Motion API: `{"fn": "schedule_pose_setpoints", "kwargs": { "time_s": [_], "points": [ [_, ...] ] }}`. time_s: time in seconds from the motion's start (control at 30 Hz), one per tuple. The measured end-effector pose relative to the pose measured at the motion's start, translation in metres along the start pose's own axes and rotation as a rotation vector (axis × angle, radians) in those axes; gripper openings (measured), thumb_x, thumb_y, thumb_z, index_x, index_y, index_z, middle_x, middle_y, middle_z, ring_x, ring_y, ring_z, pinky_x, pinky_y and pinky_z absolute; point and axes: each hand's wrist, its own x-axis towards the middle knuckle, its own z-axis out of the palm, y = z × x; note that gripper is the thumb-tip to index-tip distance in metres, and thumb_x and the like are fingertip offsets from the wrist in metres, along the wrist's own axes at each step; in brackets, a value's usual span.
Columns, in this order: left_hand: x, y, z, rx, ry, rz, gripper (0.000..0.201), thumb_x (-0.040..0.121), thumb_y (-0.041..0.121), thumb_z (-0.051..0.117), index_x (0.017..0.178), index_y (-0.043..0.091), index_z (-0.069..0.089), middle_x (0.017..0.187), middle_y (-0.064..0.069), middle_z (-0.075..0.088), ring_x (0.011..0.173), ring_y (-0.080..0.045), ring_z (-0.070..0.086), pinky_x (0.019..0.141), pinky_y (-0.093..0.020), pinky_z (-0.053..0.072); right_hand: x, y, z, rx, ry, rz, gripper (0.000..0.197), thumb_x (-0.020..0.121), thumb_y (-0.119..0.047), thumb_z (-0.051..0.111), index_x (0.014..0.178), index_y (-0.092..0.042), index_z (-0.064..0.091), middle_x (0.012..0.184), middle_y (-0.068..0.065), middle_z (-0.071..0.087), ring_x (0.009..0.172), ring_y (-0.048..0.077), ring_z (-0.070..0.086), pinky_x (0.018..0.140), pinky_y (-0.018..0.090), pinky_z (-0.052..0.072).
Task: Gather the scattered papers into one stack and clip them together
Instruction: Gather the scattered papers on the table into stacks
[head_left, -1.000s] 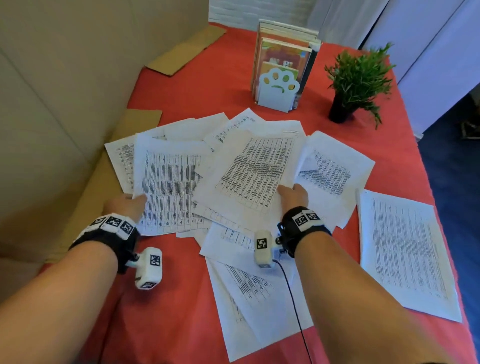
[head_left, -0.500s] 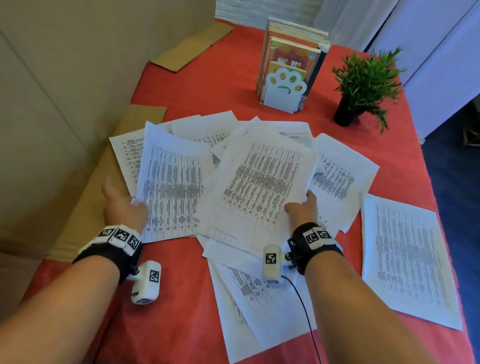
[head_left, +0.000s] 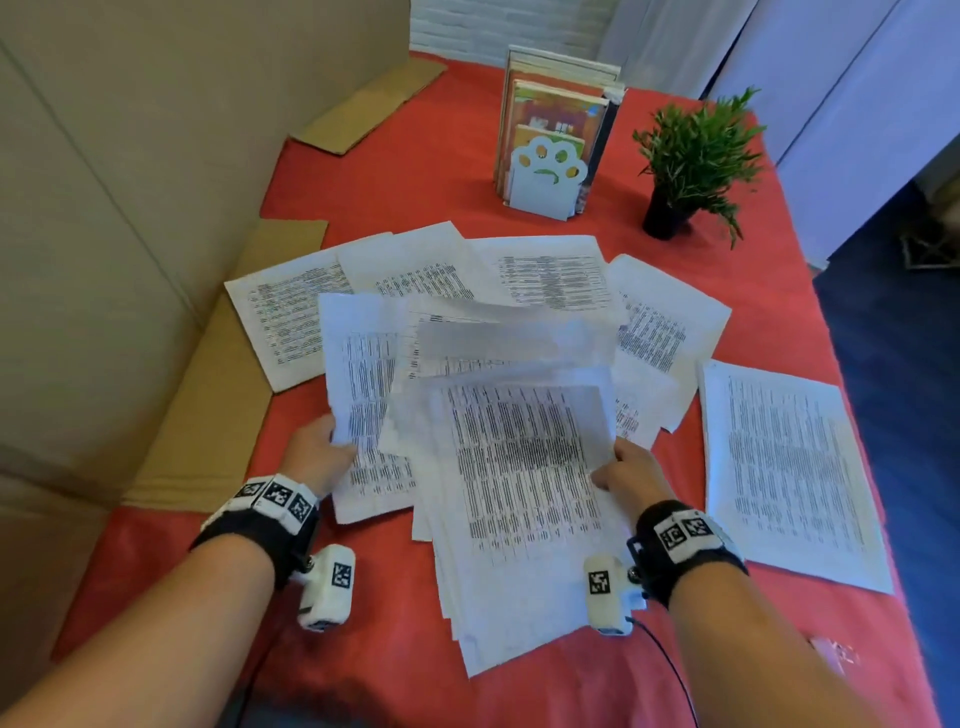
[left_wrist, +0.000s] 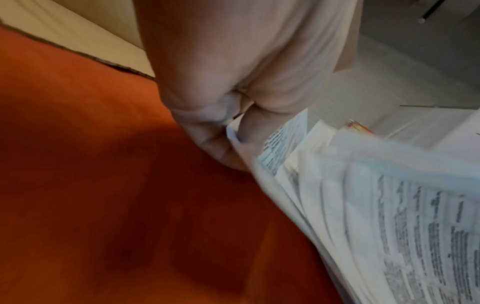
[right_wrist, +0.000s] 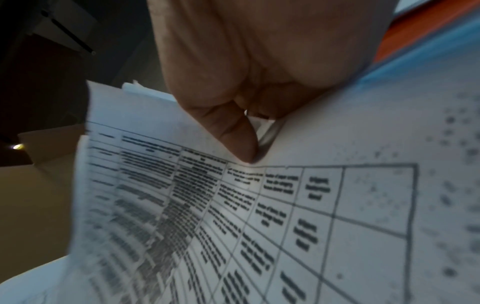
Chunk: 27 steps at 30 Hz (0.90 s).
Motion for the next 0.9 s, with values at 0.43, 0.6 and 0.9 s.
{"fn": "schedule_pose_setpoints", "kwargs": {
  "time_s": [0.43, 0.6, 0.9],
  "points": [
    [-0.029, 0.007, 0.015, 0.312, 0.190, 0.152, 0.075, 0.079, -0.002, 0.053, 0.145, 0.023, 0.028, 0.151, -0.011, 0.027, 0.135, -0.037, 0.027, 0.113, -0.046, 0.024, -0.036, 0.023, -0.012, -0.135, -0.098, -0.094, 0.025, 0.073, 0.012, 0.048, 0.079, -0.009, 0.058, 0.063, 0.002, 0.046, 0.059, 0.016, 0.041, 0.057, 0.025, 0.030],
    [-0.022, 0.032, 0.019, 0.472, -0.030, 0.336, 0.077, 0.083, -0.004, 0.046, 0.146, 0.033, 0.025, 0.155, 0.001, 0.027, 0.144, -0.025, 0.016, 0.116, -0.051, 0.012, -0.043, 0.021, -0.015, -0.214, -0.159, -0.115, 0.022, 0.075, 0.010, 0.046, 0.084, -0.003, 0.060, 0.068, 0.006, 0.047, 0.062, 0.018, 0.043, 0.059, 0.026, 0.032],
    [-0.011, 0.031, 0.014, 0.379, 0.076, 0.351, 0.013, 0.092, 0.007, 0.053, 0.086, 0.008, 0.064, 0.092, -0.019, 0.066, 0.079, -0.028, 0.055, 0.069, -0.029, 0.038, -0.048, 0.031, -0.030, -0.289, -0.152, -0.078, 0.031, 0.081, 0.001, 0.048, 0.108, -0.009, 0.057, 0.099, 0.014, 0.063, 0.092, 0.031, 0.062, 0.081, 0.036, 0.052]
  ]
}}
